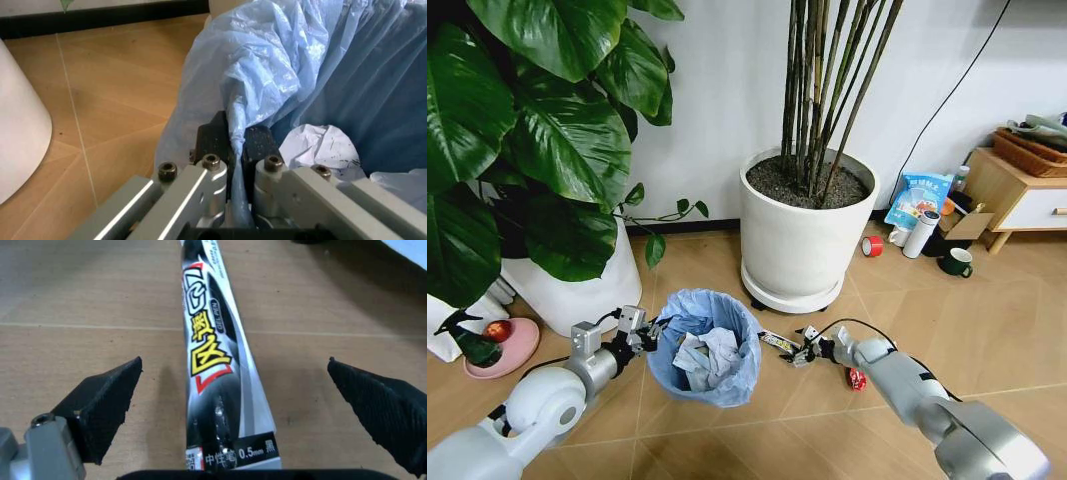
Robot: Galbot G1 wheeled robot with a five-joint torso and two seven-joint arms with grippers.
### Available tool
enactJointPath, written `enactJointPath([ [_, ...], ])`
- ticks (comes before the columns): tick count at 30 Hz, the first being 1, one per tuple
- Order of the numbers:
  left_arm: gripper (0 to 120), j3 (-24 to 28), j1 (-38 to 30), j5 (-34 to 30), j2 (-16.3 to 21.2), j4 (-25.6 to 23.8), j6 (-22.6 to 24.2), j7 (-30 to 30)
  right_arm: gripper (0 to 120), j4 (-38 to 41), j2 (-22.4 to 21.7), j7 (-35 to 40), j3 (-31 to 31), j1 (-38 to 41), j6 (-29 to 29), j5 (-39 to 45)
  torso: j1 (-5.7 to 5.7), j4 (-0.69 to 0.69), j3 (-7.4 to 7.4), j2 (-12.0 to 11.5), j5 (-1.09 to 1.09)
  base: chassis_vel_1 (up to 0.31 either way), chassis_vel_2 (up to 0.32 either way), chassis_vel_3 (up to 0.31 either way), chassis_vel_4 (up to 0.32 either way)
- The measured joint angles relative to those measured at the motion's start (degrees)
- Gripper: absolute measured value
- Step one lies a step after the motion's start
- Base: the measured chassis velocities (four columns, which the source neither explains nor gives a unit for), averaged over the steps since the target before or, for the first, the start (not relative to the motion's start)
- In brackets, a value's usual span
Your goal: Pick up the trash bin and place the garbage on the floor into it.
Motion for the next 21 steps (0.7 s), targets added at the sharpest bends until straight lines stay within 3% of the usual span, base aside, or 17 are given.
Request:
enactJointPath([
  [12, 0, 0.19, -1.08, -1.07, 0.50, -0.01, -0.02, 0.04, 100, -0.83, 0.32, 0.68, 1.00, -0.45, -1.50, 1.64, 0.00, 0.00, 0.00, 0.00, 0.01, 0.000, 0.000, 0.000, 0.000],
  [21, 0, 0.14, -1.12, -1.36, 0.60, -0.09, -0.02, 0.07, 70, -2.12, 0.92, 1.33, 0.67, -1.10, -2.86, 4.10, 0.00, 0.00, -0.01, 0.00, -0.02, 0.000, 0.000, 0.000, 0.000],
])
